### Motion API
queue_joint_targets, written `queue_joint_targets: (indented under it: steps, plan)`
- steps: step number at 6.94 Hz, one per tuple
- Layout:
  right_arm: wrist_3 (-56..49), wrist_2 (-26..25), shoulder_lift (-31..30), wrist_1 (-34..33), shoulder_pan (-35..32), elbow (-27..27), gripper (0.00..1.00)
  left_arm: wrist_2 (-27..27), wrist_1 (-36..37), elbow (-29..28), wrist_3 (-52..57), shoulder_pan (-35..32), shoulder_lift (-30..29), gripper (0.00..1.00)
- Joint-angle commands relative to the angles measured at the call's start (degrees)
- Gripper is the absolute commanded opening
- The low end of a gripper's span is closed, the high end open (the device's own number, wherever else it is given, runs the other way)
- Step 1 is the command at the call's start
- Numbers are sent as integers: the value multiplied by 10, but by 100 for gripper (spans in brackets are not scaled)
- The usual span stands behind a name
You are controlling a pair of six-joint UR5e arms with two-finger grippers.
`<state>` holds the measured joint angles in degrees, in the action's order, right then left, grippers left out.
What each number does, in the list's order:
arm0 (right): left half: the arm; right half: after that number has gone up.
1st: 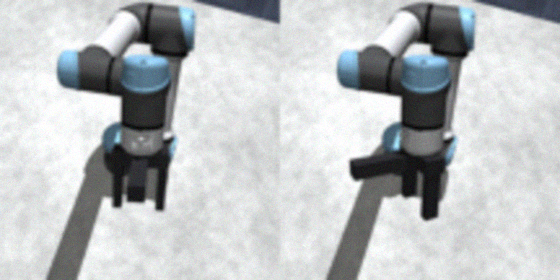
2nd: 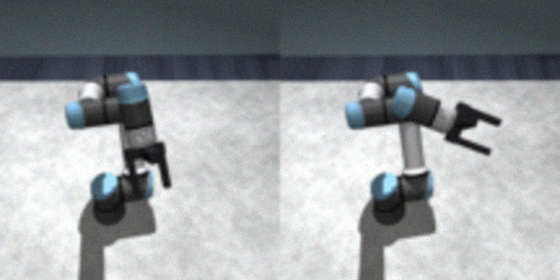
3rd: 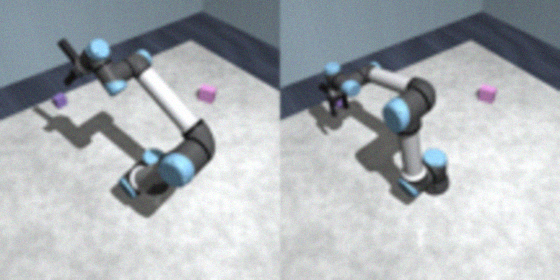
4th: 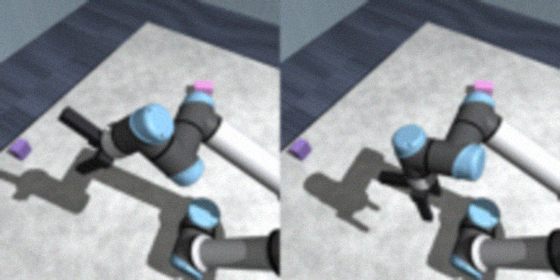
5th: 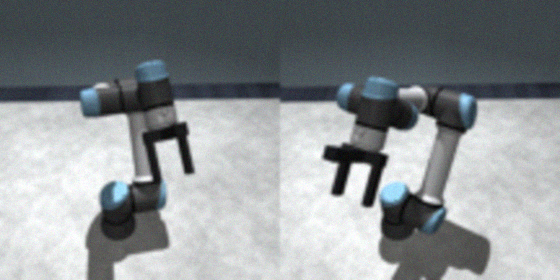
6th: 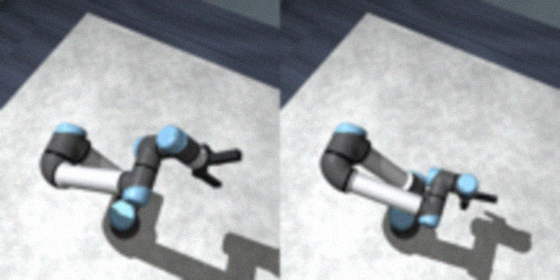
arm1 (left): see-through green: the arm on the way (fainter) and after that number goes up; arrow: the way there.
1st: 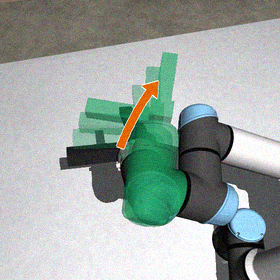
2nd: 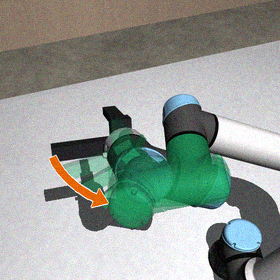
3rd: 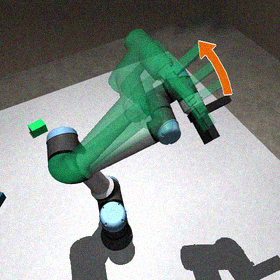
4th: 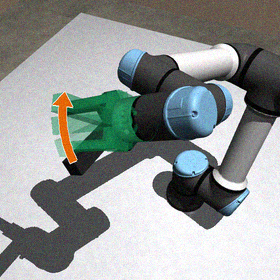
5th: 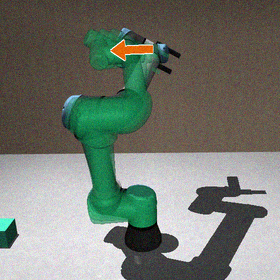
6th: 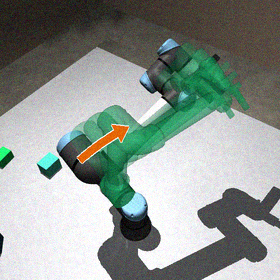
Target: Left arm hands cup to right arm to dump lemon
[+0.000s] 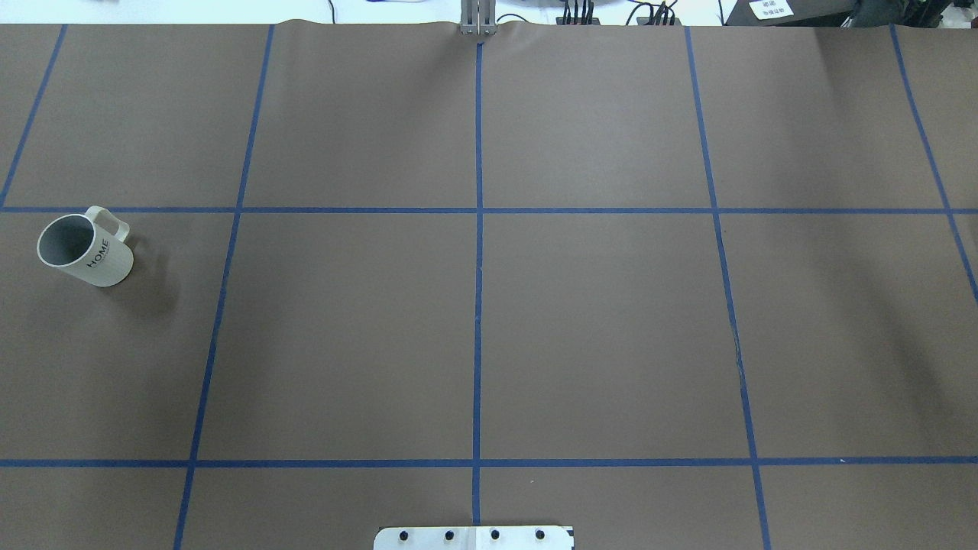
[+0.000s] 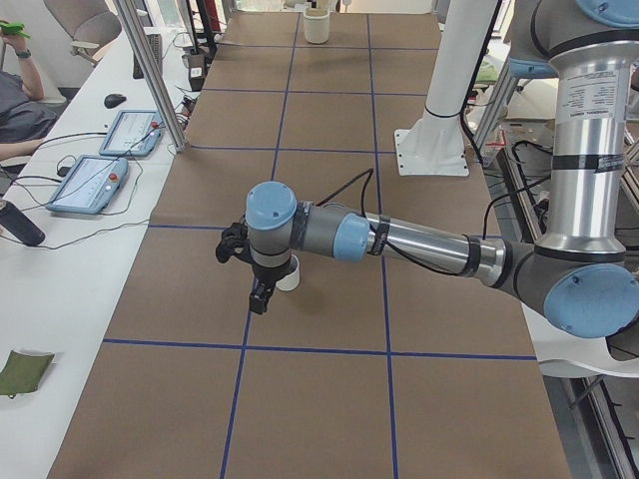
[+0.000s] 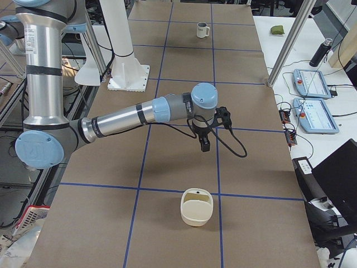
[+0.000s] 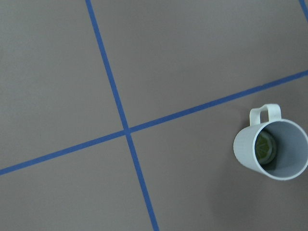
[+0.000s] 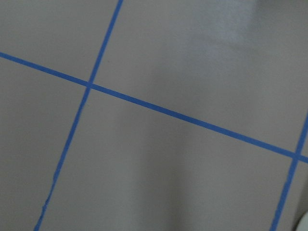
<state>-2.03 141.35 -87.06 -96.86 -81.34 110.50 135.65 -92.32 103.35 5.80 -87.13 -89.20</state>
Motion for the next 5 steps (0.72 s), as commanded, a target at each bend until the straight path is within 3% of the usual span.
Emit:
queue_joint_targets:
  steps: [1, 3, 4, 5]
  plan:
    - [25, -1, 48, 0, 53, 1, 98, -2, -56, -17, -85, 86, -5, 100]
    - [87, -8, 72, 42, 78, 2, 98, -7, -124, -31, -247, 149, -11, 100]
    - [155, -35, 72, 102, 106, -1, 98, -37, -170, -51, -299, 164, -13, 100]
    - [230, -95, 72, 161, 146, -1, 98, -58, -201, -68, -348, 190, -18, 100]
